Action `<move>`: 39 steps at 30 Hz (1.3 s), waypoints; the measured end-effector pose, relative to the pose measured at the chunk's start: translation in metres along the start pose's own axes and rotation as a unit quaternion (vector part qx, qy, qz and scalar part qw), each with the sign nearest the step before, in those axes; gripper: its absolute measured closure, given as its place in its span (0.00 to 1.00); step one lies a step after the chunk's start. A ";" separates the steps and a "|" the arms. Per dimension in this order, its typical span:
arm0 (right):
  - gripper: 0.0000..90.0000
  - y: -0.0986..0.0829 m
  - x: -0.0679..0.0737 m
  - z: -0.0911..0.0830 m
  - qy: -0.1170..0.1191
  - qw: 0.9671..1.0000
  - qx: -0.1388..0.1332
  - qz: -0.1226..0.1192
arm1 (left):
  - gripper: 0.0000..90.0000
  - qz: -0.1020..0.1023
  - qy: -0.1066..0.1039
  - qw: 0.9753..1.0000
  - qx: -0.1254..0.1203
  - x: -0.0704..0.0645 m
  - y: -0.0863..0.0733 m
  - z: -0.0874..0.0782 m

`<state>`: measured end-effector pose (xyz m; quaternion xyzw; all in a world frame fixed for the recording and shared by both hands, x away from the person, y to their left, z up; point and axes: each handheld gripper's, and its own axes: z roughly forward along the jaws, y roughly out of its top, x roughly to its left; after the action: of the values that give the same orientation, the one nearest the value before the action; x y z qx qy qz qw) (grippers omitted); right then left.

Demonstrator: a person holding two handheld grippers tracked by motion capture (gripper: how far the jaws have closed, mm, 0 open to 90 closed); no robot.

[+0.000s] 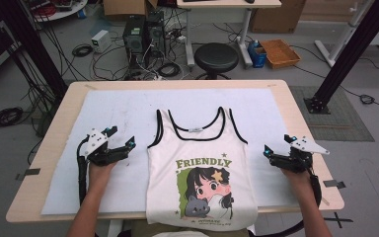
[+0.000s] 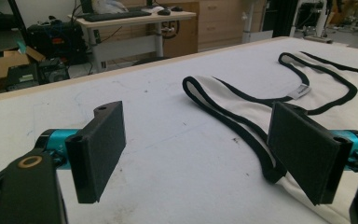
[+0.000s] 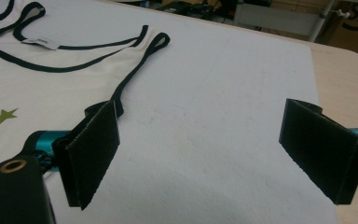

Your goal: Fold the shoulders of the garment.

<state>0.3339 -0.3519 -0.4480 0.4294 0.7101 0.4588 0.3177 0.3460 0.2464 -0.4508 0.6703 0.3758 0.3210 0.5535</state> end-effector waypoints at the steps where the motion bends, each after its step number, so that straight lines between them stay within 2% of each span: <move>1: 0.13 0.000 0.000 0.000 -0.002 1.000 0.002 0.004 | 0.22 0.003 0.001 1.000 0.001 -0.001 0.000 0.000; 3: 0.13 0.001 0.000 0.001 -0.011 1.000 0.006 0.009 | 0.22 0.003 0.002 1.000 0.002 -0.001 0.000 0.000; 8: 0.13 0.005 0.000 0.004 -0.008 0.999 0.029 0.014 | 0.22 -0.001 0.002 1.000 0.000 0.000 0.000 0.000; 10: 0.13 0.012 0.004 0.004 -0.002 0.999 0.029 0.020 | 0.22 0.002 0.001 1.000 0.002 -0.001 0.000 0.000; 14: 0.13 0.034 0.014 0.014 0.009 1.000 0.028 0.005 | 0.22 0.009 0.002 1.000 0.004 -0.002 0.000 0.001; 16: 0.13 0.054 0.022 0.033 0.020 0.999 0.036 0.005 | 0.22 0.010 0.003 1.000 0.005 -0.002 0.000 0.001; 17: 0.13 0.054 0.022 0.033 0.020 0.999 0.036 0.005 | 0.22 0.009 0.003 1.000 0.005 -0.002 0.000 0.001; 18: 0.13 0.060 0.024 0.041 0.024 0.999 0.042 0.005 | 0.22 0.008 0.002 1.000 0.005 -0.002 0.000 0.001; 20: 0.13 0.073 0.029 0.060 0.031 0.998 0.063 0.001 | 0.22 0.007 0.004 1.000 0.006 -0.002 0.000 0.000; 21: 0.14 0.079 0.031 0.069 0.035 0.996 0.076 0.007 | 0.22 0.007 0.004 1.000 0.006 -0.002 0.000 0.000; 22: 0.19 0.088 0.033 0.089 0.035 0.995 0.093 0.014 | 0.22 0.006 0.004 1.000 0.006 -0.002 0.000 0.000; 23: 0.19 0.088 0.033 0.089 0.035 0.995 0.093 0.014 | 0.22 0.007 0.004 1.000 0.005 -0.002 0.000 0.000; 25: 0.19 0.092 0.034 0.108 0.029 0.993 0.113 0.021 | 0.22 0.011 0.004 1.000 0.007 -0.003 0.000 0.000; 27: 0.20 0.092 0.036 0.135 0.023 0.988 0.147 0.034 | 0.22 0.011 0.004 1.000 0.008 -0.004 0.000 0.001; 28: 0.20 0.092 0.036 0.135 0.023 0.988 0.147 0.034 | 0.22 0.012 0.004 1.000 0.009 -0.004 0.001 0.000; 29: 0.24 0.089 0.037 0.149 0.019 0.986 0.163 0.042 | 0.22 0.012 0.004 1.000 0.009 -0.004 0.001 0.001; 30: 0.24 0.089 0.037 0.149 0.019 0.986 0.163 0.042 | 0.22 0.012 0.004 1.000 0.009 -0.004 0.001 0.001; 32: 0.31 0.086 0.042 0.165 0.019 0.983 0.176 0.046 | 0.22 0.010 0.002 1.000 0.008 -0.003 0.000 0.001; 34: 0.34 0.085 0.044 0.170 0.018 0.983 0.180 0.046 | 0.22 0.010 0.002 1.000 0.008 -0.003 0.000 0.000; 35: 0.42 0.082 0.046 0.177 0.027 0.980 0.189 0.046 | 0.22 0.014 0.002 1.000 0.010 -0.004 0.001 0.000; 36: 0.42 0.082 0.046 0.177 0.027 0.980 0.189 0.046 | 0.22 0.014 0.002 1.000 0.010 -0.004 0.001 0.000; 37: 0.48 0.080 0.050 0.181 0.029 0.977 0.205 0.045 | 0.22 0.015 0.001 1.000 0.010 -0.004 0.001 0.000; 38: 0.53 0.081 0.050 0.182 0.030 0.978 0.203 0.041 | 0.22 0.015 0.001 1.000 0.010 -0.004 0.001 0.000; 39: 0.53 0.081 0.050 0.182 0.030 0.978 0.203 0.041 | 0.22 0.014 0.002 1.000 0.010 -0.004 0.001 0.000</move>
<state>0.4922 -0.2203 -0.4445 0.4999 0.7793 0.3302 0.1836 0.3444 0.2430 -0.4503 0.6807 0.3706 0.3259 0.5414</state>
